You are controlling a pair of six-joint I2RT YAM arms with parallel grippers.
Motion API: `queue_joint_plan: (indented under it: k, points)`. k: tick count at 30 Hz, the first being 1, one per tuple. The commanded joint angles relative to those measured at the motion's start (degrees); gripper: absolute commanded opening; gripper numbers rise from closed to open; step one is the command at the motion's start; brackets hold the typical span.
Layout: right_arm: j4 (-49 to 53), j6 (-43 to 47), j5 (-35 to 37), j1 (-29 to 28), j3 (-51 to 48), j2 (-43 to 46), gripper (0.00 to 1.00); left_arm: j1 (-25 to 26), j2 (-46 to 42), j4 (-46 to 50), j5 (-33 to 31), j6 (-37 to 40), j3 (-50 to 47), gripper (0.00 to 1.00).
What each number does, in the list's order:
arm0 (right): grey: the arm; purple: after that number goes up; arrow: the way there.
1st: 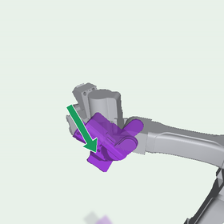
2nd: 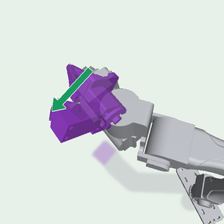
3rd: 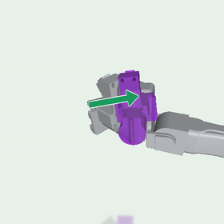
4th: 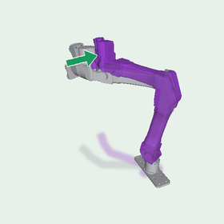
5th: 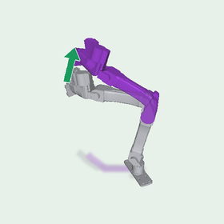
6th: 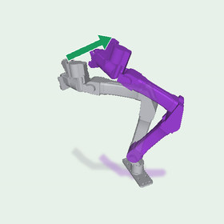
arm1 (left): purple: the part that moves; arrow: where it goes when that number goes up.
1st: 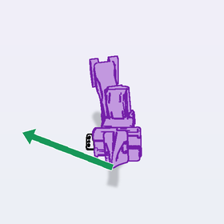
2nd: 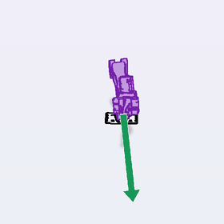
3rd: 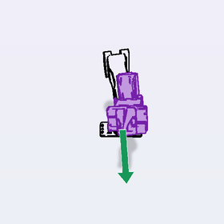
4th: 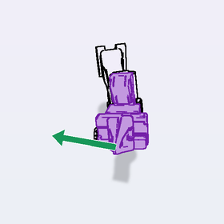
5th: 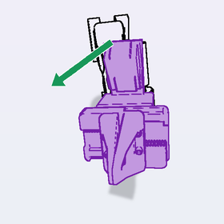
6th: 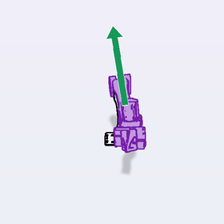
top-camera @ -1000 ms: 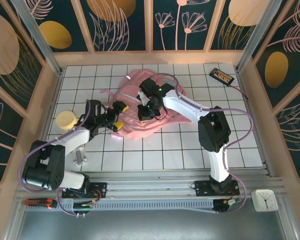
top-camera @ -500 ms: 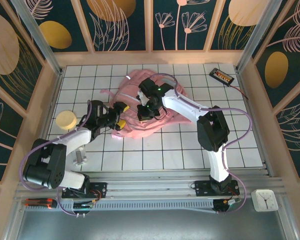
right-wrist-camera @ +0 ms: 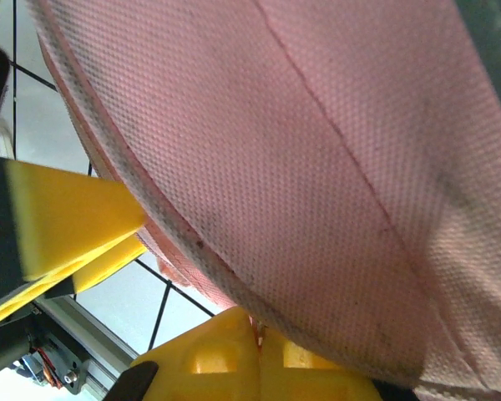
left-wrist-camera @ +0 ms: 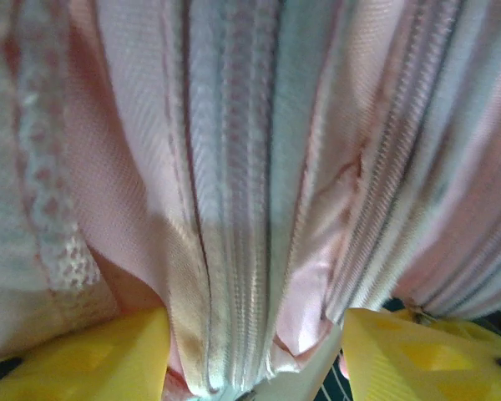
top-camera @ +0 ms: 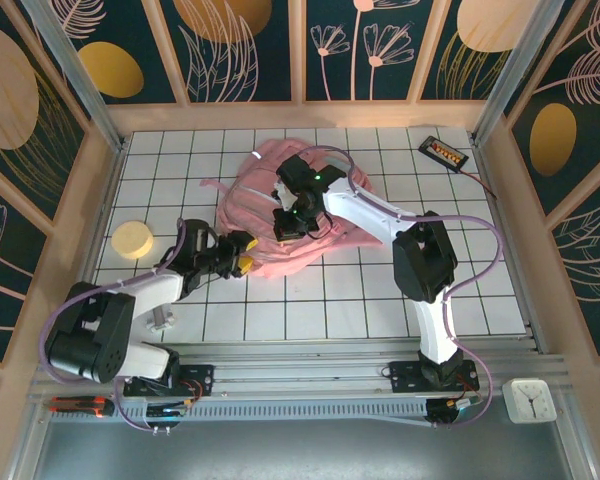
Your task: Pack books, pencil case, and school supplies into a backpack
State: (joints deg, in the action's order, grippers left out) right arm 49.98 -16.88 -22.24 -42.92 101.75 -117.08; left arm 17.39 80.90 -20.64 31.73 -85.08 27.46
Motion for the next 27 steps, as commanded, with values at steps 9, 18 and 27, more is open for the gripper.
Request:
queue_joint_plan:
  k: [9,18,27]
  points:
    - [1.83,2.81,4.1,0.69,-0.95,2.14,0.0,-0.64,3.45,6.25,-2.13,8.08,4.98,0.0]
    - [6.7,6.98,12.46,6.26,-6.6,5.44,0.0,-8.3,-1.49,14.28,-1.74,15.91,3.91,0.0]
    - [6.53,9.28,13.6,13.71,0.0,1.93,0.0,-8.51,-1.53,14.62,0.42,16.88,3.05,0.0]
